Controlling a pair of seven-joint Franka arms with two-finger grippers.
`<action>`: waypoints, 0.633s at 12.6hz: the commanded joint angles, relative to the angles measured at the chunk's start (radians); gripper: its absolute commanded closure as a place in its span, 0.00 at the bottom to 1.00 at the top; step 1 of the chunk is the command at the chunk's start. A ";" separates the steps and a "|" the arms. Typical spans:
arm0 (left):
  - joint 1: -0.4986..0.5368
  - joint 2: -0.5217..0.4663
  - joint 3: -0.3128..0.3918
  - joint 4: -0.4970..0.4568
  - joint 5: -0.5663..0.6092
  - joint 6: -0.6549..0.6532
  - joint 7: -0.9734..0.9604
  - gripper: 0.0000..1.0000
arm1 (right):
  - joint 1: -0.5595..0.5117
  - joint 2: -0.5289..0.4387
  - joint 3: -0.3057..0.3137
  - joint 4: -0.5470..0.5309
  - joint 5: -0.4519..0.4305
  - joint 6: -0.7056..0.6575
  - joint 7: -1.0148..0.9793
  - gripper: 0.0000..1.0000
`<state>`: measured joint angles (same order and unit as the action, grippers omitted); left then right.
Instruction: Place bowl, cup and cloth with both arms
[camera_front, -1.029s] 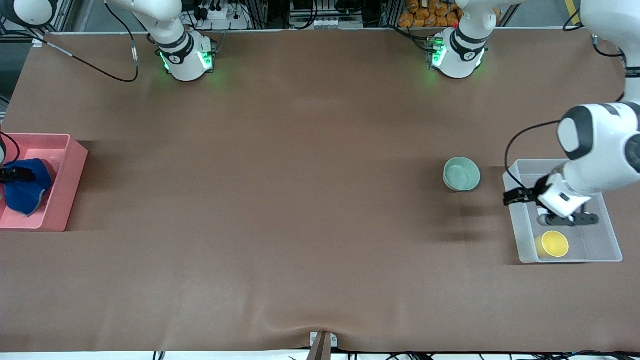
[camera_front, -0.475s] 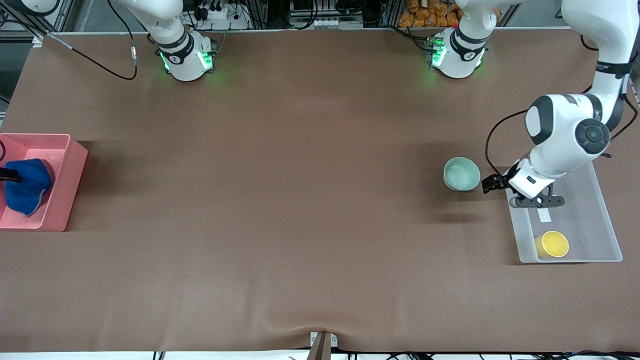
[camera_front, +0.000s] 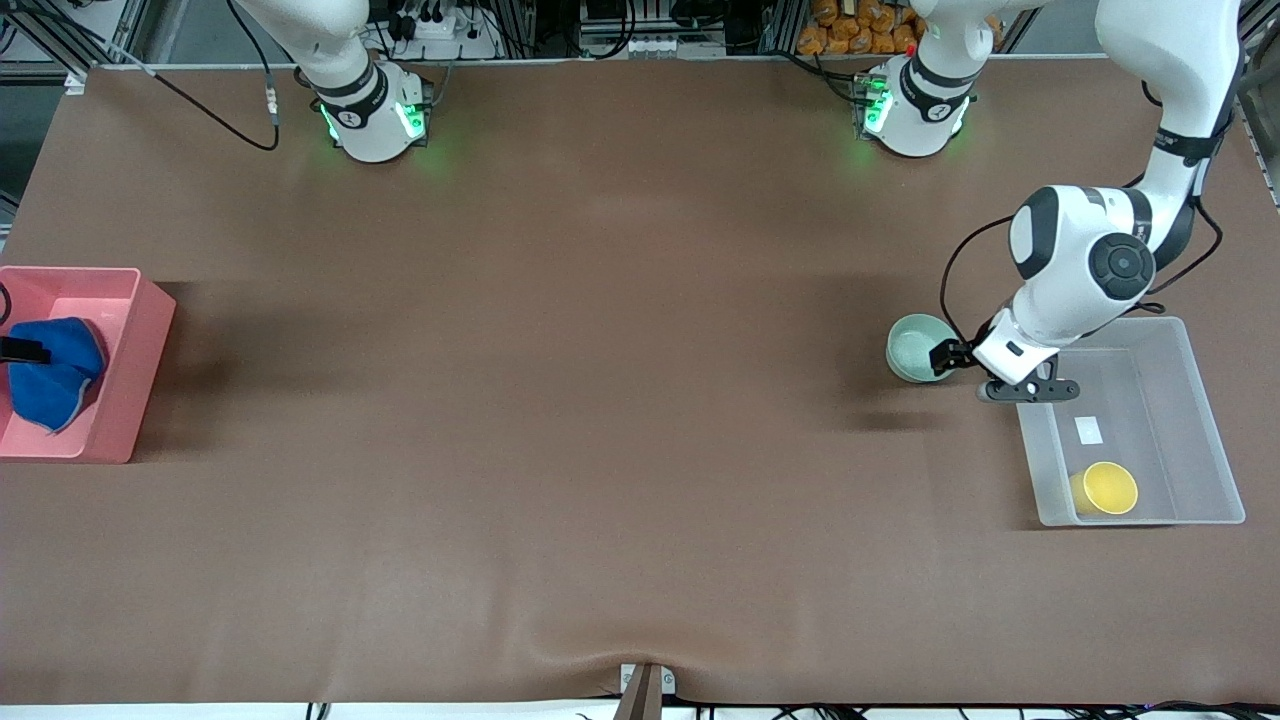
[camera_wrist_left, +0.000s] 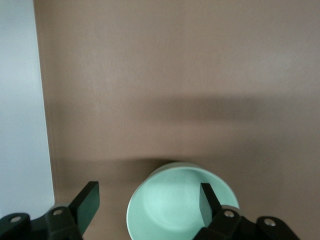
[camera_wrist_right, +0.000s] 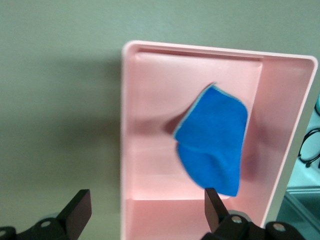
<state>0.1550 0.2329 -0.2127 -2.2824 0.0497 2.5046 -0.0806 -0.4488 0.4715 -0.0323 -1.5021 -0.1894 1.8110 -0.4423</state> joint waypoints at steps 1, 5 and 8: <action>0.015 -0.023 -0.002 -0.097 0.059 0.086 -0.028 0.13 | 0.102 -0.108 -0.006 -0.047 0.021 -0.096 0.167 0.00; 0.015 0.014 0.001 -0.117 0.090 0.122 -0.045 0.33 | 0.215 -0.221 -0.004 -0.049 0.076 -0.255 0.341 0.00; 0.038 0.020 0.001 -0.129 0.124 0.140 -0.047 0.74 | 0.222 -0.316 -0.006 -0.049 0.227 -0.344 0.343 0.00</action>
<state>0.1696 0.2541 -0.2060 -2.3994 0.1384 2.6182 -0.1010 -0.2262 0.2363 -0.0284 -1.5070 -0.0345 1.4949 -0.1121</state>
